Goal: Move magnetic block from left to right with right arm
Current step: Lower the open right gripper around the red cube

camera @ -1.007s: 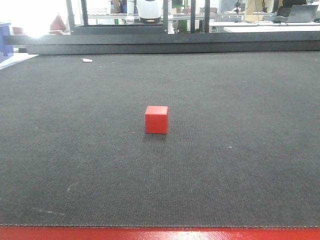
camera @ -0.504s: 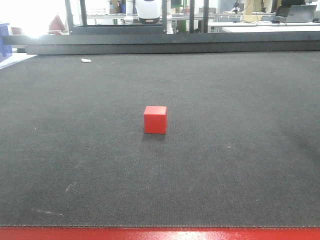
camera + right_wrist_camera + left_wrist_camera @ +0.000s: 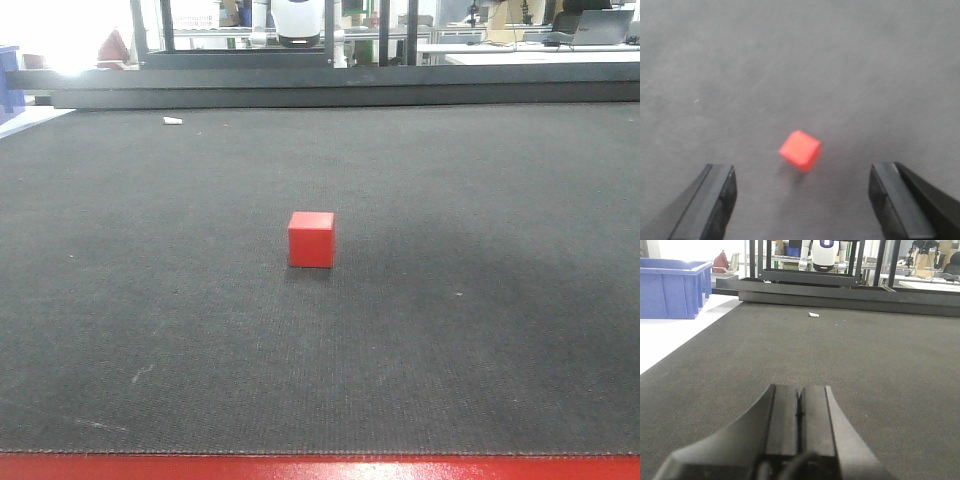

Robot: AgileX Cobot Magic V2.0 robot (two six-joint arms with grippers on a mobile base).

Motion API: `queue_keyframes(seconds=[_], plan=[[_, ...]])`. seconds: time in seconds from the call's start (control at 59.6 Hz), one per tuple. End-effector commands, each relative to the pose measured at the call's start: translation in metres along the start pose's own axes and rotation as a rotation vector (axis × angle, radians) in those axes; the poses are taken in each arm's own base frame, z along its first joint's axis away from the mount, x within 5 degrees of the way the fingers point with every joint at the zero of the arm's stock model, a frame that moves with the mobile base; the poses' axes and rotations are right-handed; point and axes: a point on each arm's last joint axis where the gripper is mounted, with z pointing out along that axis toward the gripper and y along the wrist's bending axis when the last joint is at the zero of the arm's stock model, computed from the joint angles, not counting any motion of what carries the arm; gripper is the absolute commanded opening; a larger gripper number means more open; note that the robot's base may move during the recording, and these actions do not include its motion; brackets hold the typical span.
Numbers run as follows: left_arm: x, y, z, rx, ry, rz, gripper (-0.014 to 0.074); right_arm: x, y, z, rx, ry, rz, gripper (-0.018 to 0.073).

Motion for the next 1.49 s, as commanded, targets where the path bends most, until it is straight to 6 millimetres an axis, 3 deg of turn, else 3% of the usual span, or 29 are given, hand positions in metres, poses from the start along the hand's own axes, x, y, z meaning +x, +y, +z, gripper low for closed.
queue_keyframes(seconds=[0.0,0.252,0.638,1.158,1.242,1.477], plan=[[-0.006,0.000,-0.001,0.004,-0.099,-0.007,-0.0116,-0.022,0.017,0.008,-0.010,-0.013,0.075,0.0635],[-0.006,0.000,-0.001,0.004,-0.099,-0.007,-0.0116,-0.033,0.036,0.065,0.205,0.212,0.203,0.0635],[-0.006,0.000,-0.001,0.004,-0.099,-0.007,-0.0116,-0.031,0.043,0.132,0.318,0.279,0.282,0.0635],[-0.006,0.000,-0.001,0.004,-0.099,-0.007,-0.0116,-0.007,0.034,0.187,0.344,0.321,0.262,0.0627],[-0.006,0.000,-0.001,0.004,-0.099,-0.007,-0.0116,-0.006,0.032,0.192,0.343,0.320,0.263,0.0568],[-0.006,0.000,-0.001,0.004,-0.099,-0.007,-0.0116,-0.008,0.028,0.188,0.356,0.321,0.268,0.0181]])
